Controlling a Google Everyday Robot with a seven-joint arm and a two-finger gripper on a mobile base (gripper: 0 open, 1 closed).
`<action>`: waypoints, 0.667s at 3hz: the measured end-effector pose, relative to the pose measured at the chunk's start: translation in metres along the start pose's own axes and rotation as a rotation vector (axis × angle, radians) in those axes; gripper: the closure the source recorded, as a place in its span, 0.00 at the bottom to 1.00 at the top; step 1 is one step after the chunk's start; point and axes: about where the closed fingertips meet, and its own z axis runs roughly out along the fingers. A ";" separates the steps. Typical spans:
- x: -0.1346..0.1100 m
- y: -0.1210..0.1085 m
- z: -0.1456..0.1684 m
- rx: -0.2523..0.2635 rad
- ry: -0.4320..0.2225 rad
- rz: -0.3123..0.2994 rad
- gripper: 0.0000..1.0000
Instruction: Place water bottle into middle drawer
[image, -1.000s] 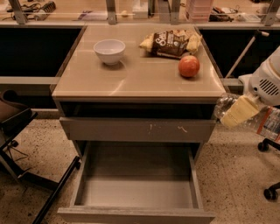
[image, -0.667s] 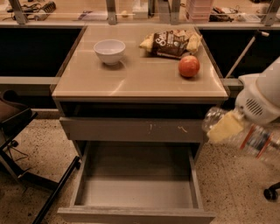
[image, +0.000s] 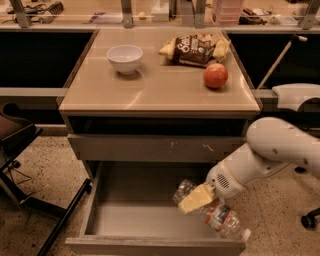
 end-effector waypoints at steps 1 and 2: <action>-0.002 0.003 0.030 -0.123 -0.010 0.068 1.00; -0.001 0.002 0.036 -0.143 -0.037 0.064 1.00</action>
Offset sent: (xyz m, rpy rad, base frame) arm -0.0047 0.0243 -0.0340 0.1730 0.0729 -0.0356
